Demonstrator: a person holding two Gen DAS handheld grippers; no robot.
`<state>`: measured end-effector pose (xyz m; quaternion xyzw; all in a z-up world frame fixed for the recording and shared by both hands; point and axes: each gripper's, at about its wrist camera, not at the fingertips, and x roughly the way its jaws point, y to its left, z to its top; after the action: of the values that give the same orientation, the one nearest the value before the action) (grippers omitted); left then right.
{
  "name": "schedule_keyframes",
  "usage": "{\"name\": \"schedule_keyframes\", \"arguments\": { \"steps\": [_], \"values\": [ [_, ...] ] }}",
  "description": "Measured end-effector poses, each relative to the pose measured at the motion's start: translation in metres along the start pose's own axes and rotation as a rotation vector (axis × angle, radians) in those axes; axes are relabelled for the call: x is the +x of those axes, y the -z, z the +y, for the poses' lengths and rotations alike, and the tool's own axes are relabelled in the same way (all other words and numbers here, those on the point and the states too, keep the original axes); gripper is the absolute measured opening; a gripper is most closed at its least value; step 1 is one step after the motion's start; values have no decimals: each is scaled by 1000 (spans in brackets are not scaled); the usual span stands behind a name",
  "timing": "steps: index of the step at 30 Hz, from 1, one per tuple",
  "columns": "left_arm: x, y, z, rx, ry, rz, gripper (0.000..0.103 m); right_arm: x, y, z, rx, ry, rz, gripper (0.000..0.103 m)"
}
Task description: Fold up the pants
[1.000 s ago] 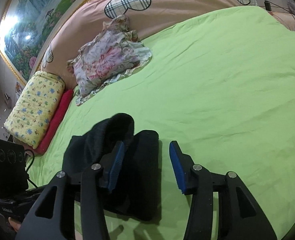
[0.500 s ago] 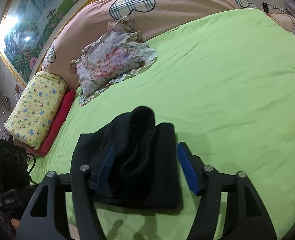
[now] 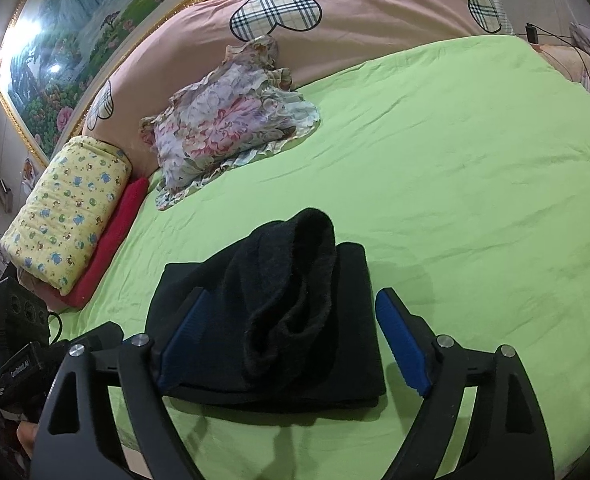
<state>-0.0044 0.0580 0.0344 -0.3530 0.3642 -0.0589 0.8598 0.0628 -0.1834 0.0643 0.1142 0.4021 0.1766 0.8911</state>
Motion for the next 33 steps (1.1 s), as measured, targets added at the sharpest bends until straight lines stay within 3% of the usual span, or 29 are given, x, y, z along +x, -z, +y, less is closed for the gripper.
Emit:
{"name": "schedule_keyframes", "arguments": {
  "steps": [12,33],
  "values": [
    [-16,-3,42,-97,-34,-33,80,16,7,12,-6,33,33,85],
    [10,-8,54,-94,-111,53,80,31,14,-11,85,63,54,85]
  ]
}}
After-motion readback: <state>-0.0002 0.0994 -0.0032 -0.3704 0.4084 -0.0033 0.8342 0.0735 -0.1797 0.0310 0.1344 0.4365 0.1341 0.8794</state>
